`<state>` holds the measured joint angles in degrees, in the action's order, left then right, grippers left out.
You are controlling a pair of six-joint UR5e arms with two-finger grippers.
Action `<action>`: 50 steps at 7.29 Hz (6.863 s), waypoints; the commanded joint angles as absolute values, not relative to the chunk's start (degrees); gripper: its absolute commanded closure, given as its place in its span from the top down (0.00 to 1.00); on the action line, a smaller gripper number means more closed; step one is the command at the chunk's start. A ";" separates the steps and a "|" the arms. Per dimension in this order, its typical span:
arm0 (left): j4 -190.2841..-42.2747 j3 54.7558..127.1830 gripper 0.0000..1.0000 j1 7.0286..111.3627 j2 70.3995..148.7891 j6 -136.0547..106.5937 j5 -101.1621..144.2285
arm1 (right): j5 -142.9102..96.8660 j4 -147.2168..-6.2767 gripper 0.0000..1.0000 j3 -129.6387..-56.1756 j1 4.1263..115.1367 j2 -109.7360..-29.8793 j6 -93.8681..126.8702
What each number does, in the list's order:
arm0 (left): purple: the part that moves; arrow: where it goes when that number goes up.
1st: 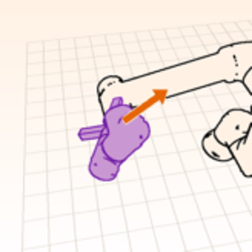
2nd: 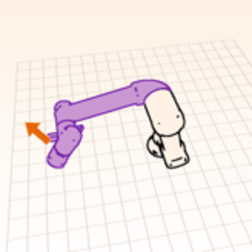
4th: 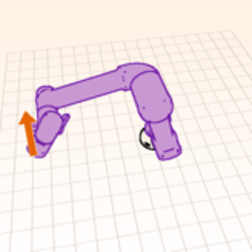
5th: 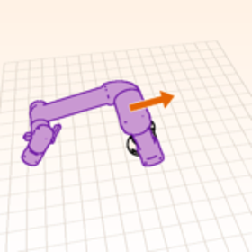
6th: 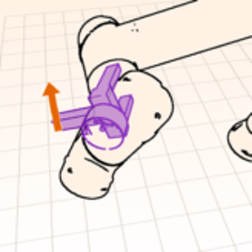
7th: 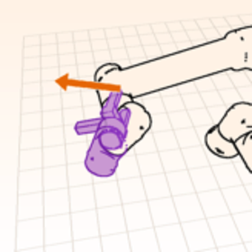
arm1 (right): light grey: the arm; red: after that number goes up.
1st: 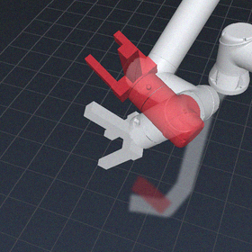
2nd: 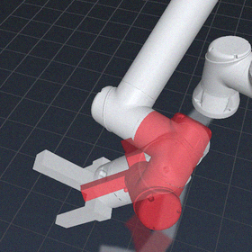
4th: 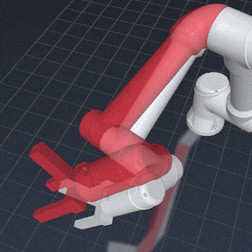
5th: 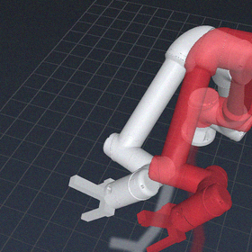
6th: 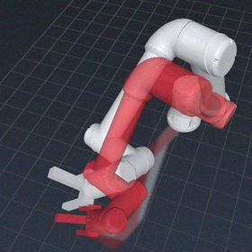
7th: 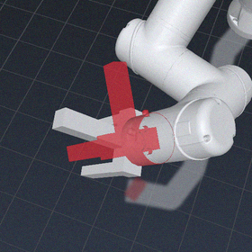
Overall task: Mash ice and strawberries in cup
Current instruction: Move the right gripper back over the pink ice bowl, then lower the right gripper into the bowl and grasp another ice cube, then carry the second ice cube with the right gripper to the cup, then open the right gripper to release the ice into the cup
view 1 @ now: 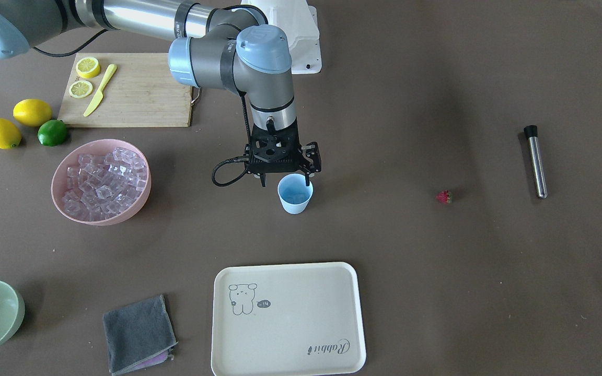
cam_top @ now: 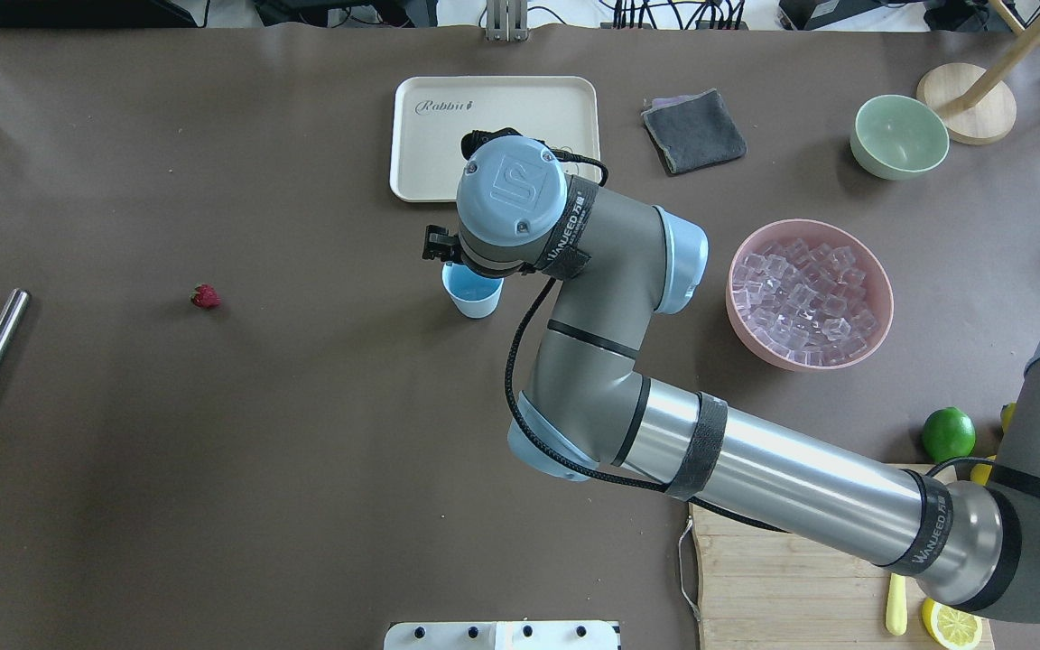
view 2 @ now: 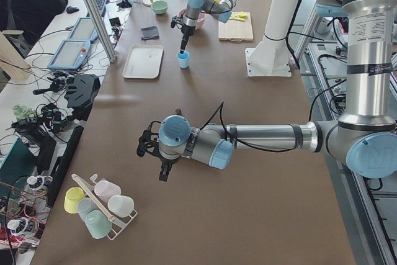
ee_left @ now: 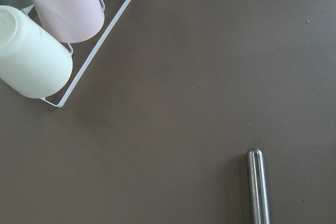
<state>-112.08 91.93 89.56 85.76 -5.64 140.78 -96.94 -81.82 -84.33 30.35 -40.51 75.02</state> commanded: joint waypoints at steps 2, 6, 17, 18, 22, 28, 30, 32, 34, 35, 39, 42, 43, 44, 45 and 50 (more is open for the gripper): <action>-112.24 92.02 0.99 89.65 85.25 -5.62 140.71 | -99.20 -82.09 0.96 -103.82 33.90 -59.96 62.02; -112.24 92.02 0.99 89.65 84.81 -5.62 140.71 | -104.85 -81.83 0.93 -107.58 43.76 -77.50 45.45; -112.24 92.11 0.99 89.65 85.08 -5.71 140.71 | -105.12 -82.09 0.63 -109.50 42.80 -81.83 21.80; -112.24 92.11 0.99 89.65 85.08 -5.63 140.71 | -105.20 -82.35 0.63 -109.60 42.54 -81.91 21.88; -112.24 92.72 0.99 89.74 84.73 -5.71 140.71 | -107.92 -81.83 0.53 -109.60 42.36 -83.50 21.97; -112.24 93.08 0.99 89.74 84.55 -5.71 140.71 | -109.76 -82.35 0.16 -109.77 42.80 -82.62 21.97; -112.24 93.08 0.99 89.74 84.55 -5.71 140.80 | -115.83 -82.70 0.13 -109.52 47.36 -79.13 22.76; -112.24 92.99 0.99 89.74 84.64 -5.71 140.71 | -115.84 -90.13 0.11 -106.28 46.33 -66.88 31.93; -112.24 92.55 0.99 89.65 84.99 -5.45 140.71 | -115.23 -93.34 0.08 -101.28 43.35 -54.98 43.44; -112.24 92.72 0.99 89.65 84.99 -5.54 140.71 | -112.96 -93.17 0.08 -100.21 40.63 -51.97 49.33; -112.24 92.55 0.99 89.65 84.99 -5.54 140.71 | -101.89 -86.11 0.08 -89.40 31.57 -39.55 65.02; -112.24 92.46 0.99 89.74 84.55 -5.45 140.71 | -98.35 -80.95 0.10 -88.16 29.36 -40.96 67.32; -112.24 92.72 0.99 89.82 84.46 -5.45 140.71 | -96.87 -80.86 0.10 -86.85 28.92 -40.61 67.32; -112.24 92.29 0.99 89.74 84.55 -5.10 140.71 | -95.29 -78.08 0.10 -85.70 28.66 -40.61 67.41; -112.24 92.37 0.99 89.82 84.46 -5.10 140.71 | -95.01 -77.00 0.09 -84.82 28.57 -40.61 67.85; -112.15 92.99 0.99 89.65 84.81 -5.80 140.71 | -92.55 -75.50 0.99 -84.64 26.81 -40.87 68.38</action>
<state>-112.18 92.83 89.79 84.59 -5.61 140.71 -92.71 -75.76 -84.57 27.12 -40.79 68.24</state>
